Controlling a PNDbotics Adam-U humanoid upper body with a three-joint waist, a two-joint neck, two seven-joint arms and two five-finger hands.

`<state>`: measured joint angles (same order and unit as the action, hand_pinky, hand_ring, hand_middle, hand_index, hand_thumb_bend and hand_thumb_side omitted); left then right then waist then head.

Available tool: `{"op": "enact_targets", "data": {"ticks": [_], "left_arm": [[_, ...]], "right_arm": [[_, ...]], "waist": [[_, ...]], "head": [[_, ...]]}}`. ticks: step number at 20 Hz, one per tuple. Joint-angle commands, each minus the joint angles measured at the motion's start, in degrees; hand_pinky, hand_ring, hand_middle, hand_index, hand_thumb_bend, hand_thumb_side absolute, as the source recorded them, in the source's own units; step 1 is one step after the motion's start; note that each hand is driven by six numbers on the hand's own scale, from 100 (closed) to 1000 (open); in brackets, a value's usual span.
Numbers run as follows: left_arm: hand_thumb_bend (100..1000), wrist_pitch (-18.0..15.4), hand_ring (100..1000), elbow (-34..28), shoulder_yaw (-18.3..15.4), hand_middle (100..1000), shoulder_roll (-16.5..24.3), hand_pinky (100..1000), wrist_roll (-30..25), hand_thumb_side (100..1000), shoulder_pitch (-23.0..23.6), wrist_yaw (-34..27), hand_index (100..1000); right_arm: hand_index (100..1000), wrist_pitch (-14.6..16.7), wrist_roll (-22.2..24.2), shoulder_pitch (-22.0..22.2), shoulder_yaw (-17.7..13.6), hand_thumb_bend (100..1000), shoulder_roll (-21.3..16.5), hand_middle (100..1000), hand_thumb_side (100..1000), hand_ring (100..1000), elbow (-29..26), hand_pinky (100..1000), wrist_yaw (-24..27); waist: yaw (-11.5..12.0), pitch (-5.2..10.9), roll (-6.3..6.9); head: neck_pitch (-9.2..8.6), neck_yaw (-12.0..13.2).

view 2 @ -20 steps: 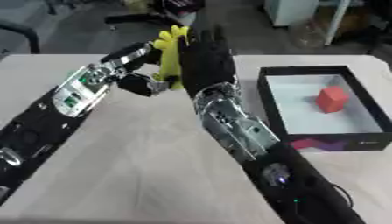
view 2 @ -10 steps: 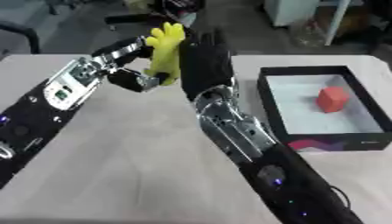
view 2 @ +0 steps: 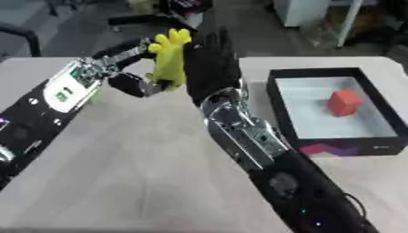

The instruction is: Pick up the objects with one hand, pass them to the other hand, and then place them into the box on the other side of the table.

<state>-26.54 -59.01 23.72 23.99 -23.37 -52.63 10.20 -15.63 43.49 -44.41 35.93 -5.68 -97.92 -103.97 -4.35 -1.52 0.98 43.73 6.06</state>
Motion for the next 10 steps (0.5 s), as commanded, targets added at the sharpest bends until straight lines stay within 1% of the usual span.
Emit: {"op": "enact_targets", "data": {"ticks": [1,4,6,10], "left_arm": [[123,-1.29,429,-0.43,-0.88,361,2.46,645,0.70,175,-2.20,1.03,436],[128,-2.01,427,0.24,-1.53,358,3.12,644,1.38,173,-2.94,1.19,433],[130,-2.18,426,0.37,-1.66,357,3.13,643,1.74,174,-3.06,1.20,432],[132,-2.55,427,0.21,-1.06,358,1.64,642,0.74,178,-2.65,1.53,432]], "right_arm": [[959,0.53,0.84,-1.12,0.04,401,-0.98,947,100,926,-1.79,1000,0.78],[958,0.23,1.37,-0.95,0.72,397,-1.05,950,104,927,-1.97,1000,1.92],[955,0.24,1.58,-1.14,0.72,412,-1.18,951,100,929,-2.01,1000,2.01],[951,1.21,2.40,-1.80,0.39,436,-1.27,953,100,933,-2.36,1000,1.31]], "waist": [[-0.09,1.02,0.10],[0.03,1.07,0.13],[0.07,1.11,0.15],[0.09,1.15,0.03]], "head": [[-0.49,0.16],[-0.52,0.22],[-0.49,0.27],[-0.65,0.14]]}}
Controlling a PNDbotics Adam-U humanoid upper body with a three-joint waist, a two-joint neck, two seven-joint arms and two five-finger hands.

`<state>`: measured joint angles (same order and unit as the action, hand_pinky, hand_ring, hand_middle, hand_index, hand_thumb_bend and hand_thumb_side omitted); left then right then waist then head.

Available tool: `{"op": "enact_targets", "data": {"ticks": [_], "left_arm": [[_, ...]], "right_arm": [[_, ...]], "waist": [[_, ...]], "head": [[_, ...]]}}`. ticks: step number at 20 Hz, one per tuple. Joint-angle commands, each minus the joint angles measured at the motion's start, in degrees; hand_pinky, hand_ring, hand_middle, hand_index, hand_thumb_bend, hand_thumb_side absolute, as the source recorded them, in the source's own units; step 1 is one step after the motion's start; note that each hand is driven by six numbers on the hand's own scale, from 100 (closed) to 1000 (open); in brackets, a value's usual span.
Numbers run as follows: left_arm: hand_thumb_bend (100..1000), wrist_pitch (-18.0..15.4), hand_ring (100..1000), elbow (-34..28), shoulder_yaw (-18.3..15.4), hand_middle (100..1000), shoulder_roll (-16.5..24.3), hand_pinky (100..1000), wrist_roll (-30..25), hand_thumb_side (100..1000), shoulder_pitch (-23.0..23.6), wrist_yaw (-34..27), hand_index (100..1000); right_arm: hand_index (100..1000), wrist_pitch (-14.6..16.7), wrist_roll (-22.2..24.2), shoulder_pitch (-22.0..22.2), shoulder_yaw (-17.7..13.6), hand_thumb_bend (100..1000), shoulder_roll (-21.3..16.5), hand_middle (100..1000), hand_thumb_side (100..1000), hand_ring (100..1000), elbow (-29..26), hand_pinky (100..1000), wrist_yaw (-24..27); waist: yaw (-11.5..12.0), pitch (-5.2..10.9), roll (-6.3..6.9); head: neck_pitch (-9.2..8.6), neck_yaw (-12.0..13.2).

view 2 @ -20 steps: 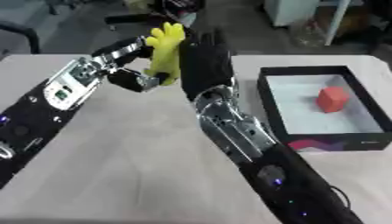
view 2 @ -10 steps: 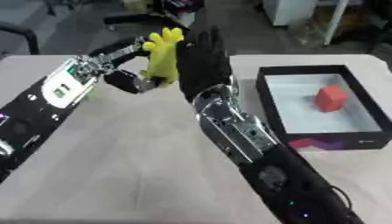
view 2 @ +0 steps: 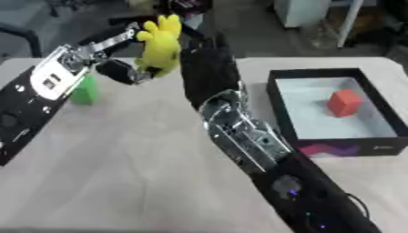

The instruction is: Pick up the objects with one hand, pass them to the other hand, and then place them into the box on the other side of the table.

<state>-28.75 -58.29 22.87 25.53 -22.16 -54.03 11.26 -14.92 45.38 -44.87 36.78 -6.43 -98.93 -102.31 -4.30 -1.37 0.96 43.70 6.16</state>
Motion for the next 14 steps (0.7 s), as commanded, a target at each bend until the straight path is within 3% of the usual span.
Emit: {"op": "enact_targets", "data": {"ticks": [1,6,14], "left_arm": [[131,-0.43,426,-0.52,-0.14,357,-0.37,641,-0.77,180,-1.15,0.64,432],[132,-0.61,426,-0.35,-0.03,357,-2.47,639,-2.00,183,-0.64,1.23,432],[128,-0.21,424,0.55,-0.68,356,-3.17,637,-1.70,187,-0.17,1.35,430]], "right_arm": [[950,0.91,0.70,-1.50,-0.50,442,-0.52,953,100,935,-1.54,1000,-0.66],[944,3.68,0.99,-2.37,-0.88,447,-0.67,951,100,939,-3.10,1000,-1.32],[931,7.09,-3.42,-3.77,-1.75,462,-1.63,936,100,936,-4.61,1000,1.40]], "waist": [[0.05,1.01,0.04],[0.04,0.94,0.09],[0.02,0.80,0.21]], "head": [[-0.62,0.11],[-0.65,0.41],[-0.74,-0.11]]}}
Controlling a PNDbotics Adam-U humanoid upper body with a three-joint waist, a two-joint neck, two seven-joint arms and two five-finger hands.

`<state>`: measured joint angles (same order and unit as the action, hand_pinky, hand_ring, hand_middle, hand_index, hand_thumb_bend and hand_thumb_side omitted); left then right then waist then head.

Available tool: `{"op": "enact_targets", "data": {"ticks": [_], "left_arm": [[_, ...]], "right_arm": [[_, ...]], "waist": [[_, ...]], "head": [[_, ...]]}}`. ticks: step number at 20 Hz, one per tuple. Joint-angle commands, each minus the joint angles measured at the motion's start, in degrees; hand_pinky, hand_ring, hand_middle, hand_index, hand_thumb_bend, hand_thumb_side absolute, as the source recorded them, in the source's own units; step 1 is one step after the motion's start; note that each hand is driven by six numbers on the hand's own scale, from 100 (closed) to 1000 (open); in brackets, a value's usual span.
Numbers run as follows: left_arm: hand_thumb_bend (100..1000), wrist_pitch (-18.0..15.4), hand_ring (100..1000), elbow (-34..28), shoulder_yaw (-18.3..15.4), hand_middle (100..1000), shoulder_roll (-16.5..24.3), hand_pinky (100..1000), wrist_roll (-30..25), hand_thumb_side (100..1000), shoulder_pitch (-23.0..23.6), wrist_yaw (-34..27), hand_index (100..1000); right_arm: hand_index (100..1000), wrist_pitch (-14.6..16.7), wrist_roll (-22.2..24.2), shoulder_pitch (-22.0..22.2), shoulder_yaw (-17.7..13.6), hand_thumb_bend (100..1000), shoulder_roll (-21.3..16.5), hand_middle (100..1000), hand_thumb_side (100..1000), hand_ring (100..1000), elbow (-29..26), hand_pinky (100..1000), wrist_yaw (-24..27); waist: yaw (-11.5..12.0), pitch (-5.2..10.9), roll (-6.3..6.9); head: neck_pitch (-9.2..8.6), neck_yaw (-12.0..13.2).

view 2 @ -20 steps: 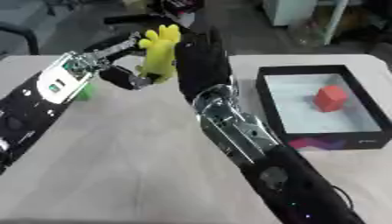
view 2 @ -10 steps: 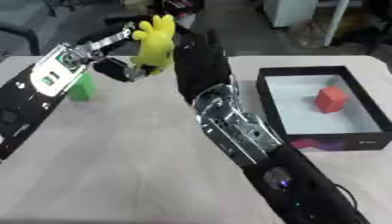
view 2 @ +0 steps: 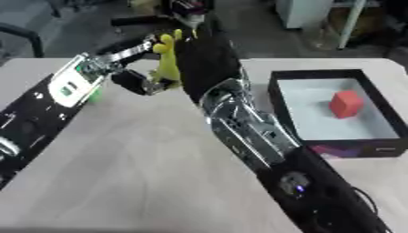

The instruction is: Pick up the objects with one hand, pass them to the other hand, and then place them into the box on the other side of the table.

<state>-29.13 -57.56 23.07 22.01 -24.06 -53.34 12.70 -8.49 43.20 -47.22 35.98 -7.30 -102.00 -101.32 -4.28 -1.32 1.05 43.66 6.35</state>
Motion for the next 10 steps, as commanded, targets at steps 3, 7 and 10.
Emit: {"op": "enact_targets", "data": {"ticks": [3,7,10], "left_arm": [[128,0.19,424,0.14,-0.93,355,-0.09,636,0.30,188,-0.79,-0.05,430],[129,-0.03,424,0.03,-0.82,355,-0.95,637,0.23,188,-1.01,0.26,428],[128,-0.30,424,-0.16,-0.72,355,-1.52,638,0.21,187,-1.24,0.54,428]], "right_arm": [[931,1.22,-2.57,-1.72,-1.23,462,-0.66,935,100,934,-2.01,1000,0.58],[935,1.02,-3.27,-1.84,-1.18,459,-0.18,933,100,928,-1.93,1000,1.29],[939,-0.01,-3.48,-1.71,-0.91,454,0.14,931,100,922,-1.50,1000,2.39]], "waist": [[0.07,0.68,0.15],[0.14,0.63,0.15],[0.20,0.61,0.13]], "head": [[-0.73,-0.56],[-0.71,-0.65],[-0.72,-0.66]]}}
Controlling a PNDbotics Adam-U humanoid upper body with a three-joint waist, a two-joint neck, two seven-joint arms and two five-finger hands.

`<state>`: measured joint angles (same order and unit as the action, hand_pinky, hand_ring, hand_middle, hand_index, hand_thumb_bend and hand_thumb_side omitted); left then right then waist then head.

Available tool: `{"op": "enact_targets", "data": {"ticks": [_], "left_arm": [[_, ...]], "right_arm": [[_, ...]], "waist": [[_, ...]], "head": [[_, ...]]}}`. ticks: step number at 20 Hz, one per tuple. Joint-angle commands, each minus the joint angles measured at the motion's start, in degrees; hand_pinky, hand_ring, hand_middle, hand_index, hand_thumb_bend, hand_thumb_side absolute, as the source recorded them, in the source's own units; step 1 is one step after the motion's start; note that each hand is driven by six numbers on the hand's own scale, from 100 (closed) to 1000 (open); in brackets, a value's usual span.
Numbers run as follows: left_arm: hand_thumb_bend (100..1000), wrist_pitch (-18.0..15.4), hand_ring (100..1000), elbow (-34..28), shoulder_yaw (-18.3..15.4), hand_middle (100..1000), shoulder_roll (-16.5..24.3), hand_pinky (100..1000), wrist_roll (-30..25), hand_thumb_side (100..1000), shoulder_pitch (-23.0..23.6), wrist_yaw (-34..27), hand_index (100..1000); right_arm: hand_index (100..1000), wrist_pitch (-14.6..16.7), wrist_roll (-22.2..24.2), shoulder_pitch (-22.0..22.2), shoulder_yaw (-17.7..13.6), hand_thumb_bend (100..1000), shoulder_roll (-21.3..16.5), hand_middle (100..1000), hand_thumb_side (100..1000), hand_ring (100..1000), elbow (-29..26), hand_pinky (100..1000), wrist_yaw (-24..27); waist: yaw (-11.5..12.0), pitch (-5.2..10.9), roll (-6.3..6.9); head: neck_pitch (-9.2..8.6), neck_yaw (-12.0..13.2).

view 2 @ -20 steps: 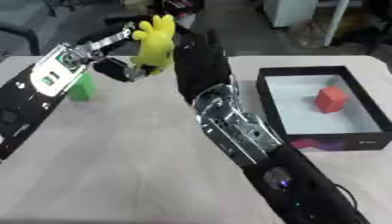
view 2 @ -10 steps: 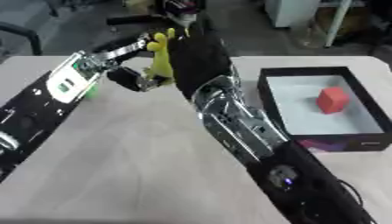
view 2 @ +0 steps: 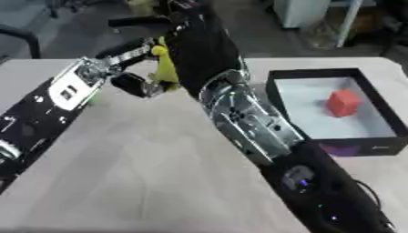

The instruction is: Pick up the objects with one hand, pass them to the other hand, and then place them into the box on the other side of the table.

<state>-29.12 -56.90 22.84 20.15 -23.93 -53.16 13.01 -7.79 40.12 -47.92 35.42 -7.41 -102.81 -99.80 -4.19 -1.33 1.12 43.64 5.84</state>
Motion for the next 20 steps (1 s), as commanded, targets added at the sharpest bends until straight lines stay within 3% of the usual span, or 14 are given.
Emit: {"op": "enact_targets", "data": {"ticks": [1,12,20], "left_arm": [[128,-0.35,424,-0.88,-0.48,355,0.16,638,0.11,187,-1.49,0.30,428],[127,-0.01,424,-1.36,-0.84,356,-1.96,637,1.20,190,-2.33,0.85,429],[134,-0.77,425,-2.08,-0.99,356,-1.79,639,2.36,183,-2.55,2.23,434]], "right_arm": [[940,-1.24,-0.58,-0.95,-0.26,452,0.36,930,100,920,-0.48,1000,1.30],[956,-7.17,-4.20,-0.85,0.55,429,1.82,917,100,901,3.01,1000,6.11],[962,-10.35,-3.13,-0.34,1.18,337,1.93,908,117,893,5.37,1000,9.58]], "waist": [[0.13,0.60,0.07],[0.62,0.25,0.24],[0.63,0.27,0.17]], "head": [[-0.68,-0.14],[-0.93,-0.63],[-0.74,-0.47]]}}
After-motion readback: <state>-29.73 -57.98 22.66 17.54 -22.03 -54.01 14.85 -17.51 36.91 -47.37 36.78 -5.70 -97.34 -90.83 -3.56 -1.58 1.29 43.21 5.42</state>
